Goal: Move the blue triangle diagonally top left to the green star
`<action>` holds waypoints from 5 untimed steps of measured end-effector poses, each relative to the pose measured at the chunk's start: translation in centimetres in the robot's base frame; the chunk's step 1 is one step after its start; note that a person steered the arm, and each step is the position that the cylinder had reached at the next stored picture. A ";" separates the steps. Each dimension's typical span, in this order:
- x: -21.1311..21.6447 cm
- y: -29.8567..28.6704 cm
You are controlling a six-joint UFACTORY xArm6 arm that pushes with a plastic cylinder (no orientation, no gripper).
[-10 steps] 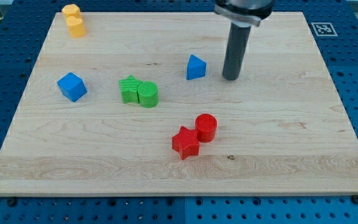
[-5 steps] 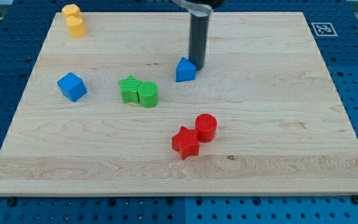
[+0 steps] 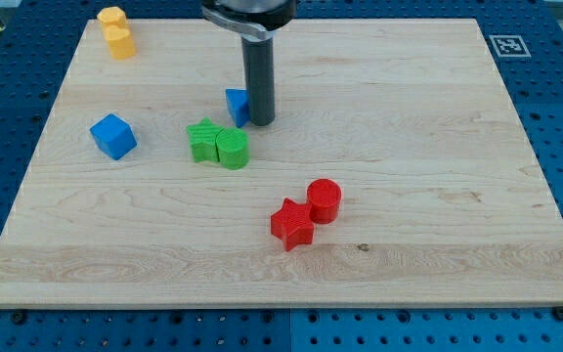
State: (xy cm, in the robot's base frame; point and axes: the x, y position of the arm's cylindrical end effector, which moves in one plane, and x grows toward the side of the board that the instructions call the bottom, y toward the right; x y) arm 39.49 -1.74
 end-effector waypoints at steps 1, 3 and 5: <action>0.0 1.0; -0.6 -5.1; -2.6 -6.6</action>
State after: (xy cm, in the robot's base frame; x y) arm 36.90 -8.31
